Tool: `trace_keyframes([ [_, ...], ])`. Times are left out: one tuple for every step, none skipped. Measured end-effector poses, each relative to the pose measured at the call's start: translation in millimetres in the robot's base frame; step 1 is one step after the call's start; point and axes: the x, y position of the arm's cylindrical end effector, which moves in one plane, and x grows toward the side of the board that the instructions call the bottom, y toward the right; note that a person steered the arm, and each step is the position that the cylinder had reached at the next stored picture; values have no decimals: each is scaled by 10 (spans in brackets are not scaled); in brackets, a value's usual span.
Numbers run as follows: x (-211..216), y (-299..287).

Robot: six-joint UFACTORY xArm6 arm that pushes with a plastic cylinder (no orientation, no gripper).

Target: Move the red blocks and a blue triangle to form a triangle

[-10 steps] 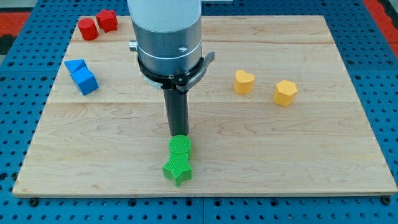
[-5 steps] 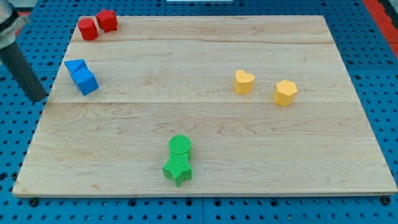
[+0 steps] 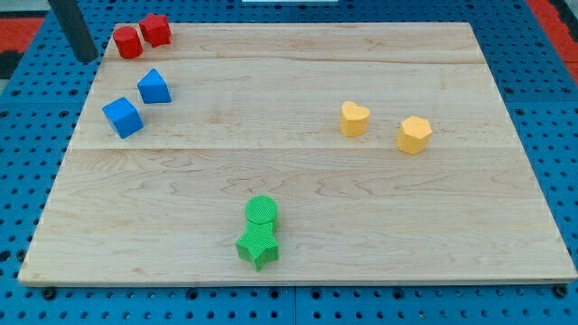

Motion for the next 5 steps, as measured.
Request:
trace_keyframes([
  [-751,188],
  [-724,298],
  [-604,1314],
  [-486,2057],
  [-771,1471],
])
